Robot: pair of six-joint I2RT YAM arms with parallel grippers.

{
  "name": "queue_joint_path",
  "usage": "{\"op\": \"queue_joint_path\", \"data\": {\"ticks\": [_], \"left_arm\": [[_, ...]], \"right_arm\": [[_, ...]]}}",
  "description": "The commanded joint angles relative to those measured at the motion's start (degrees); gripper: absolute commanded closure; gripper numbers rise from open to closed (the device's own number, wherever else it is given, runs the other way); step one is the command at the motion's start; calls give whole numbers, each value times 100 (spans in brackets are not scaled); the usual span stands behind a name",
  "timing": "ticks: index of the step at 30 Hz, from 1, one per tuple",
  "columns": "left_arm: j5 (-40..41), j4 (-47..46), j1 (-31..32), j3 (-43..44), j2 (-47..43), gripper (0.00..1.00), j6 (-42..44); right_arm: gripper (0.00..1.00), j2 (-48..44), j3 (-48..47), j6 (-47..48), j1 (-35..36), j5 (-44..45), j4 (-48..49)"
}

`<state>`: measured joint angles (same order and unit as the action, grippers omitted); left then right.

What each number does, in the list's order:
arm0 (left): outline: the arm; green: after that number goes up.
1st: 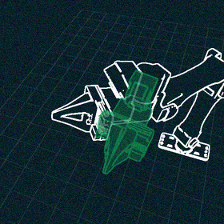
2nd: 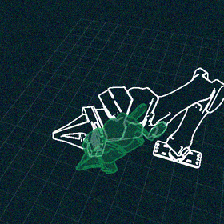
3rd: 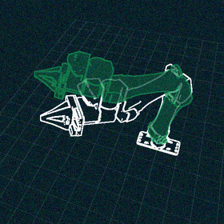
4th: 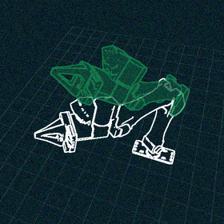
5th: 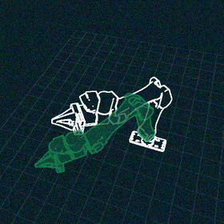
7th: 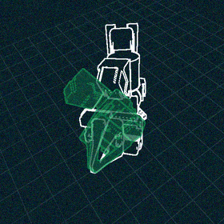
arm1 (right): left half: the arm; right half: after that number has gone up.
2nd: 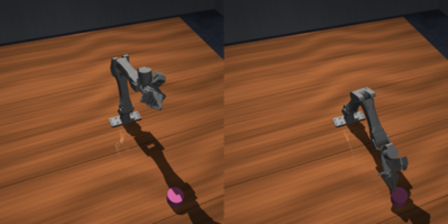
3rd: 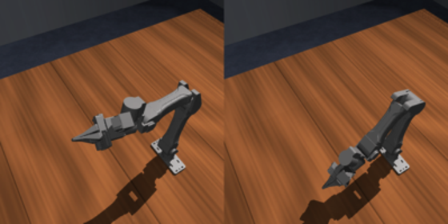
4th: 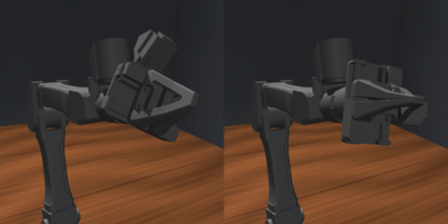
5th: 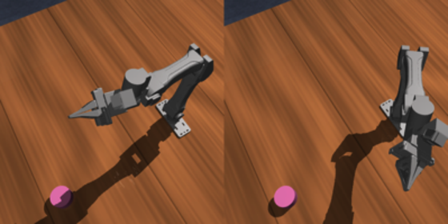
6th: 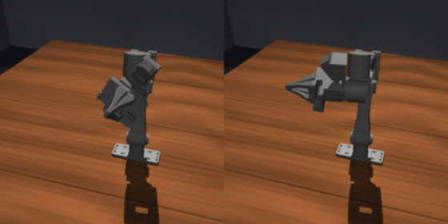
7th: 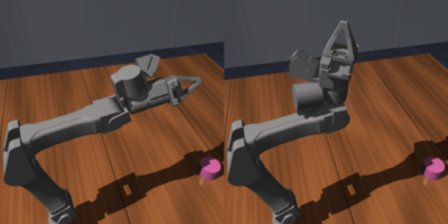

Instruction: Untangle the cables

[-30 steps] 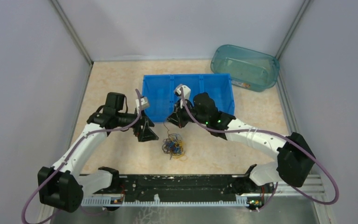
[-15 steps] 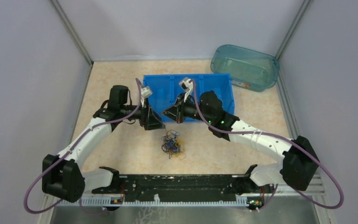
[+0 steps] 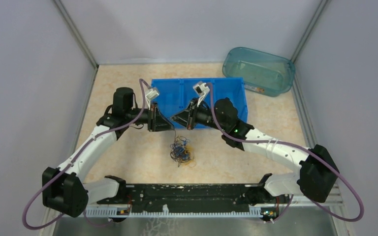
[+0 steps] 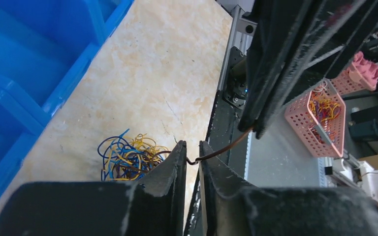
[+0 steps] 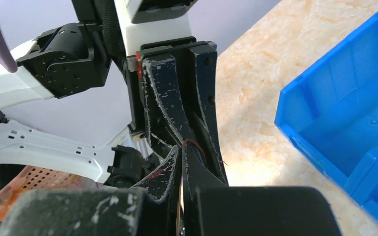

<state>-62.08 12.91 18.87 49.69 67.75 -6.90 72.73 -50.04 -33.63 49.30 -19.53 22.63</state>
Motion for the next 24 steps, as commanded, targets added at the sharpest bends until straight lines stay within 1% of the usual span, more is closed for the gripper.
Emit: {"op": "queue_joint_path", "data": {"ticks": [1,5,7,8,10,11,14,16,17,20,22,24], "left_arm": [[-62,-422,113,76,-221,86,-275],[300,-565,134,-95,-470,96,-277],[491,-612,140,-136,-613,99,-258],[586,-622,139,-139,-674,100,-226],[786,-599,143,-117,-817,100,-122],[868,-525,142,-72,-888,100,-51],[1052,-281,141,74,-1077,100,75],[1098,-205,142,144,-1180,100,44],[1100,-195,143,173,-1224,100,7],[1073,-189,150,213,-1349,100,-193],[1068,-187,152,279,-1379,100,-303],[1075,-147,158,422,-1397,100,-345]], "right_arm": [[100,-279,41,-185,46,-66,585],[100,-350,56,-166,52,-178,477],[100,-400,62,-145,46,-175,384],[96,-438,71,-148,47,-160,323],[66,-575,73,-58,39,-51,117],[54,-668,92,25,27,-10,10],[32,-1062,315,289,-53,56,-178],[15,-1389,543,619,-53,40,-255],[12,-1486,684,778,-58,25,-282],[7,-1590,1122,1141,-58,-81,-159],[3,-1508,1375,1392,-55,-187,204],[2,-1336,1467,1574,-42,-297,434]]}}
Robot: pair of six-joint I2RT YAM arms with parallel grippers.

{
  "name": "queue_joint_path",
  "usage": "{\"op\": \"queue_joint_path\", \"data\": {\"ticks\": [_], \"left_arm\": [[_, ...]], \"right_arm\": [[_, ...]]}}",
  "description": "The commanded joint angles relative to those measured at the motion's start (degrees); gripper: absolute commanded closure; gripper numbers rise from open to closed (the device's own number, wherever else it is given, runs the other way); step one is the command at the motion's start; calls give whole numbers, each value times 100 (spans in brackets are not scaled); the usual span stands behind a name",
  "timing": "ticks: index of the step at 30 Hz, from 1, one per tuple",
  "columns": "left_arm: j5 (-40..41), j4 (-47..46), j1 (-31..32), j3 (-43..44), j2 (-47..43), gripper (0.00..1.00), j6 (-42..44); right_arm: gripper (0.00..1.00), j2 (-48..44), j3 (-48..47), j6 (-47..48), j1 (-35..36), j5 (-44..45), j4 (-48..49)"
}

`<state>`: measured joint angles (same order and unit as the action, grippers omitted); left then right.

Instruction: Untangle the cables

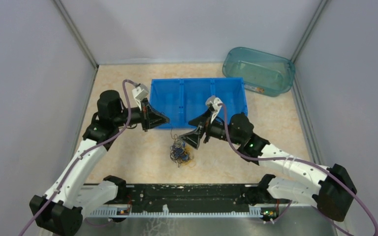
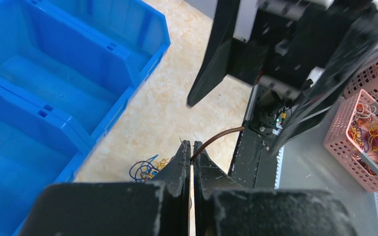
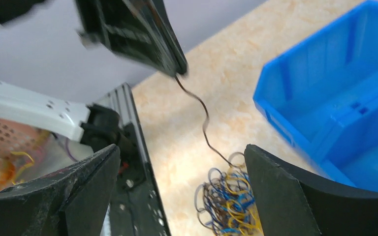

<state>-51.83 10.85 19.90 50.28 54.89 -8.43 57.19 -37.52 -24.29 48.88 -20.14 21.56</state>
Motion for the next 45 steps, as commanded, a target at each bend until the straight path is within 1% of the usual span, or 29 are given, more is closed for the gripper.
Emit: {"op": "queue_joint_path", "data": {"ticks": [1,5,9,15,19,24,28,33,38,45], "left_arm": [[60,74,57,447,-125,100,-194],[206,171,58,816,-178,100,-193],[265,319,58,1136,-120,100,-207],[205,321,71,1346,-100,100,-525],[178,321,88,1475,-100,100,-548],[17,230,93,1884,-27,100,-655],[-129,118,93,2230,78,100,-827],[-183,-20,93,2558,145,100,-970],[-146,-179,92,2860,163,100,-967],[113,-246,93,3500,298,100,-761]], "right_arm": [[2,327,209,736,19,-222,613],[3,815,-45,1188,175,-126,837],[6,1405,-445,1501,419,216,1060],[17,2107,-984,1664,741,453,1449],[18,2408,-1112,1700,876,633,1502],[22,2604,-834,1425,878,651,1916],[29,2748,-671,1066,883,397,2352],[39,2932,-579,700,887,259,2667],[39,3024,-315,489,908,331,2932],[39,3044,492,224,942,628,3444]]}}
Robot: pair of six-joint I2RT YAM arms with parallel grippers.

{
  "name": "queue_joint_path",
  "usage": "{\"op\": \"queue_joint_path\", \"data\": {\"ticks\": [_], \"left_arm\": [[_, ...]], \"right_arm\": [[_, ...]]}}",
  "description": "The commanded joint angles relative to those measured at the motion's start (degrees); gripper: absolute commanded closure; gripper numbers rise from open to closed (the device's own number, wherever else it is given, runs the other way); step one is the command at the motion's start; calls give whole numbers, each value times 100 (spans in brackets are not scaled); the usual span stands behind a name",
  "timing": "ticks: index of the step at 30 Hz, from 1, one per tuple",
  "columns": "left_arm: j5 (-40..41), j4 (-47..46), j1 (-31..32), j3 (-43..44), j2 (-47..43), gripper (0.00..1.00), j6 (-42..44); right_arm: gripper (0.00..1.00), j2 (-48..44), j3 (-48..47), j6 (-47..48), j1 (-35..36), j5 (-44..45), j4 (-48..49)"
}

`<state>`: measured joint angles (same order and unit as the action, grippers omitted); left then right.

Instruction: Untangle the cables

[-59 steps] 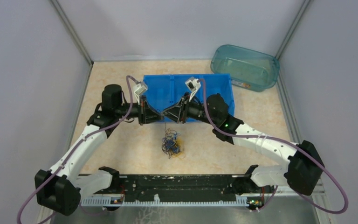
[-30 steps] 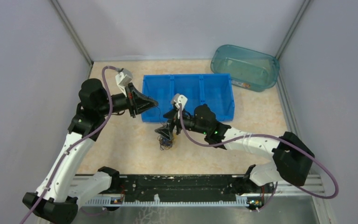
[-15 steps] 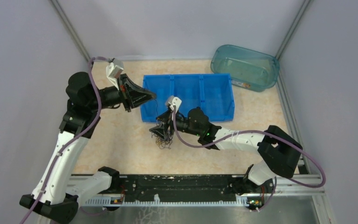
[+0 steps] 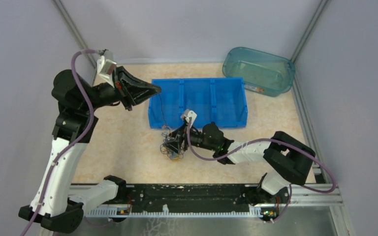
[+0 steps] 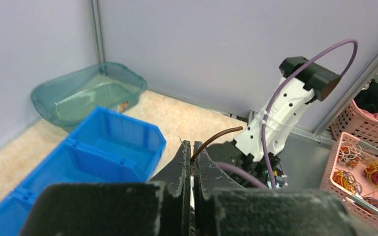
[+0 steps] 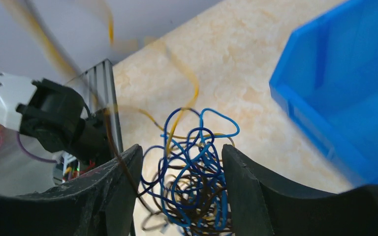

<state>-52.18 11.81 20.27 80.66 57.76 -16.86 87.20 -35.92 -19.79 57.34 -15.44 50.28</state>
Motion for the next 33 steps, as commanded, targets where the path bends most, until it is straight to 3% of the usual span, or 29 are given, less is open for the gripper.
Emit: {"op": "queue_joint_path", "data": {"ticks": [1,10,22,29,33], "left_arm": [[185,-359,56,534,24,100,98],[770,-485,56,1197,63,100,785],[2056,-1359,56,1994,142,100,2034],[2641,-1851,56,2677,366,100,2745],[2408,-1241,56,3119,558,100,2428]], "right_arm": [[40,37,438,-249,96,188,598],[42,-103,1141,-400,93,447,732],[29,-426,1731,-353,93,1037,634],[28,-618,1883,-284,93,1184,539],[26,-799,1872,-182,93,1281,283]]}}
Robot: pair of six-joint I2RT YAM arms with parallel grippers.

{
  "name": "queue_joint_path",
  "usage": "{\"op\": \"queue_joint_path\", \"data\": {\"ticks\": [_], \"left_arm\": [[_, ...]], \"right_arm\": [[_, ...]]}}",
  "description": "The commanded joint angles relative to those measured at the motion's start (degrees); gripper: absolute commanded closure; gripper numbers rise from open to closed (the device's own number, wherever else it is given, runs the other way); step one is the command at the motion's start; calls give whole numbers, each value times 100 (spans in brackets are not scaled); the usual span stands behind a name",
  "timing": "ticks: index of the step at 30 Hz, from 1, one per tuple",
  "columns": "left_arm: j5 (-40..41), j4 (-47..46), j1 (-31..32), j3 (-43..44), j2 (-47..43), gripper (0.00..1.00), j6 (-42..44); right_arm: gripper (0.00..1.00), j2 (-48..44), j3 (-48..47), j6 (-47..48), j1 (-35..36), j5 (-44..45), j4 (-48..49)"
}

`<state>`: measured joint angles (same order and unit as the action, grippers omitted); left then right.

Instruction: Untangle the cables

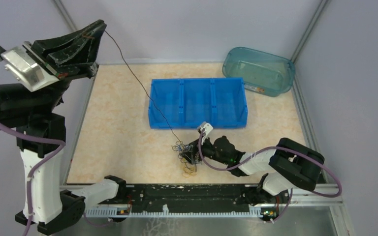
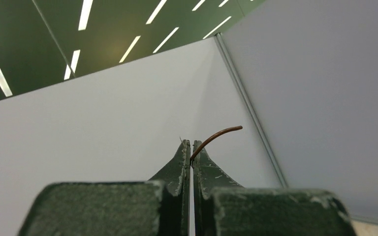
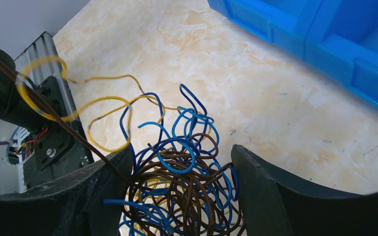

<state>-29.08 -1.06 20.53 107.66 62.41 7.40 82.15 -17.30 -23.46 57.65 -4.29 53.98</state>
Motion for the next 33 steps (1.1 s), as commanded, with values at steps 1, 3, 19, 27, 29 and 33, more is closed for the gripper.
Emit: {"op": "queue_joint_path", "data": {"ticks": [1,3,19,27,29,33], "left_arm": [[-28,211,30,366,85,100,-157],[-264,538,30,81,-2,100,-502],[-1240,953,30,-1050,-303,100,-1403],[-1220,995,29,-1058,-420,100,-1384],[-1223,996,25,-1050,-429,100,-1397],[-1193,1052,29,-1127,-492,100,-1351]], "right_arm": [[24,-403,-27,243,65,208,-232],[19,-772,-134,384,62,307,-552],[14,-1280,-1755,1442,62,-814,-1771],[27,-827,-1783,1166,-271,-485,-1410],[30,-675,-1876,1126,-340,-604,-1309],[62,-377,-2248,1179,-366,-882,-1426]]}}
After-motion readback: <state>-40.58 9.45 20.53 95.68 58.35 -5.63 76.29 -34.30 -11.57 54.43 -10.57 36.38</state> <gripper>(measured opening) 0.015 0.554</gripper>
